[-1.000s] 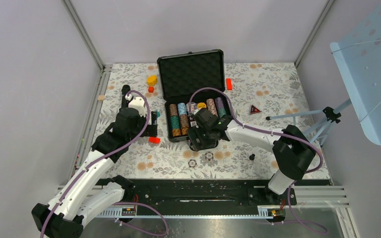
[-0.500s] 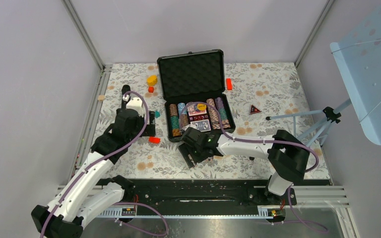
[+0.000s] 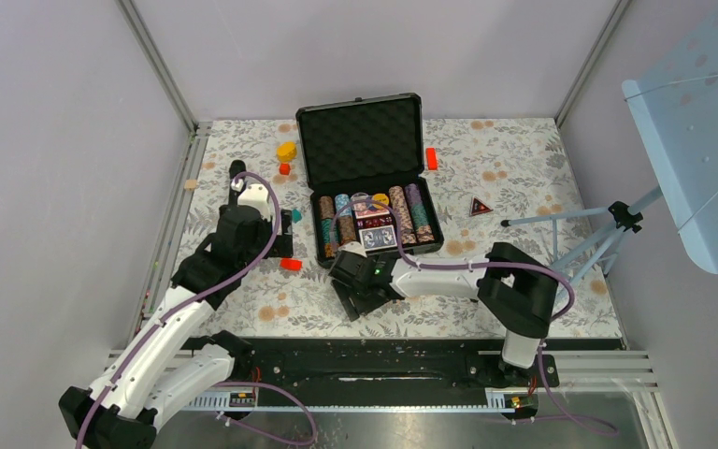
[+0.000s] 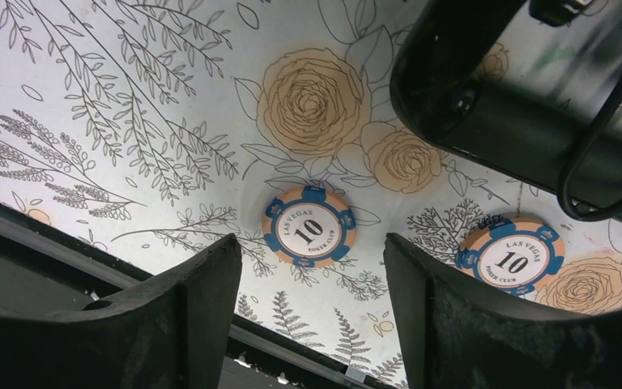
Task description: Pack up texas hold em set
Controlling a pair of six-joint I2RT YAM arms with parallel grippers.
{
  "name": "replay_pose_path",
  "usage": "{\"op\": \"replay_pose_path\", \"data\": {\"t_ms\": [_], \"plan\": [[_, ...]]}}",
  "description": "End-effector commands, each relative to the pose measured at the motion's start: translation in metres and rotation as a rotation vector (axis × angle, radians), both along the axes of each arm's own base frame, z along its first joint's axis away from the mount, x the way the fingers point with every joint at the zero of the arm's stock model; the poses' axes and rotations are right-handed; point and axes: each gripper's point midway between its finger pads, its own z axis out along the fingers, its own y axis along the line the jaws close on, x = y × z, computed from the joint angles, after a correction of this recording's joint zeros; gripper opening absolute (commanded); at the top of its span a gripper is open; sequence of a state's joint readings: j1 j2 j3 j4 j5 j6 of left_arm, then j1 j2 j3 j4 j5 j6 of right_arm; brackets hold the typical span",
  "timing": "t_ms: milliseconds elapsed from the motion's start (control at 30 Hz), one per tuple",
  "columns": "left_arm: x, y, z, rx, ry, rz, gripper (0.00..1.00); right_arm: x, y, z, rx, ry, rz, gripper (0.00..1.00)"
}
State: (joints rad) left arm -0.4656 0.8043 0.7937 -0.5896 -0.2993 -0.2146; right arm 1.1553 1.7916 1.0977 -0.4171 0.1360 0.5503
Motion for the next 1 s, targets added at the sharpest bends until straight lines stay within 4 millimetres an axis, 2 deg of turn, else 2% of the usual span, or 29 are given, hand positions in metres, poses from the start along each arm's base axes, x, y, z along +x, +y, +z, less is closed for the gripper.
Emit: {"op": "replay_pose_path", "data": {"t_ms": [0, 300, 533, 733, 967], "plan": [[0.005, 0.0, 0.01, -0.026, -0.044, 0.013, 0.99, 0.002, 0.006, -0.003, -0.036, -0.026, -0.018, 0.69], [0.005, -0.001, 0.01, -0.026, -0.044, 0.009, 0.99, 0.004, -0.007, -0.008, -0.143, -0.06, -0.023, 0.55], [0.005, -0.002, 0.01, -0.03, -0.043, 0.002, 0.99, 0.001, -0.007, -0.011, -0.159, -0.052, -0.012, 0.52], [0.004, -0.002, 0.01, -0.029, -0.043, 0.001, 0.99, 0.004, -0.005, -0.003, -0.132, -0.077, -0.017, 0.49], [0.004, -0.002, 0.01, -0.029, -0.042, 0.002, 0.99, 0.01, 0.003, 0.017, -0.073, -0.115, -0.02, 0.49]]}}
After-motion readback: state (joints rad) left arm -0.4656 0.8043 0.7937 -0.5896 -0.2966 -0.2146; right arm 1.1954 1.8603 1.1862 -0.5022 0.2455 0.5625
